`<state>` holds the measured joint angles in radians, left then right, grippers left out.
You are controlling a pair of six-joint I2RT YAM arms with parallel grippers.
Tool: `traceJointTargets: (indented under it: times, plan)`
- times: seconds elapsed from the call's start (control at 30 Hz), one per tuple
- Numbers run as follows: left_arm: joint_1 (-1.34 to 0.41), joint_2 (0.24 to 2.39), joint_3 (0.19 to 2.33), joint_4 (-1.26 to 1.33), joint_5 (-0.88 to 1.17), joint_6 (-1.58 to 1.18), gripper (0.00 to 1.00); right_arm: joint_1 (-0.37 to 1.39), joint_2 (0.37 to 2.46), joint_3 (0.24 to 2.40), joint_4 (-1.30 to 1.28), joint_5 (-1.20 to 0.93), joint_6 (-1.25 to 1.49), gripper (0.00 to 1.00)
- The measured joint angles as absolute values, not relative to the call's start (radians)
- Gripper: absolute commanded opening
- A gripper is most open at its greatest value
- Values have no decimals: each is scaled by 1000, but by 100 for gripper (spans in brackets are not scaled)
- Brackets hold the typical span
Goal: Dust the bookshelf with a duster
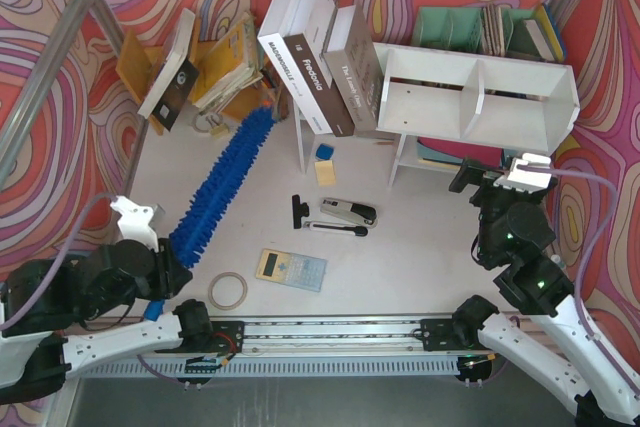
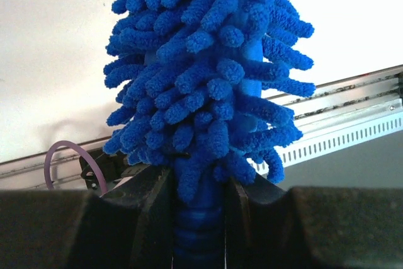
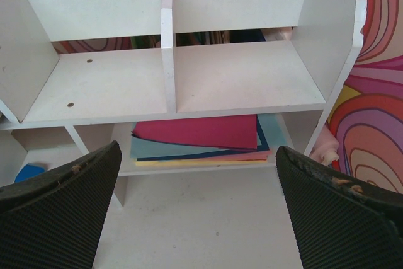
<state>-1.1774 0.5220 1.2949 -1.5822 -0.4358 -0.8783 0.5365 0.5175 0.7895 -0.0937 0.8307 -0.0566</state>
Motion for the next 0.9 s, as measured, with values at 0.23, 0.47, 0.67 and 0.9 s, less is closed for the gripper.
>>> traceJointTargets:
  times: [0.23, 0.47, 0.67, 0.9]
  plan:
    - [-1178, 535, 1354, -1548, -456, -825, 0, 537, 510, 789, -94, 833, -56, 99]
    - [-1178, 576, 1312, -1362, -435, -728, 0, 537, 510, 789, -94, 833, -56, 99]
    - [-1177, 614, 1264, -1191, -452, -680, 0, 537, 509, 789, -94, 833, -56, 99]
    - [-1176, 630, 1143, -1037, -505, -682, 0, 537, 490, 789, -94, 834, -56, 99]
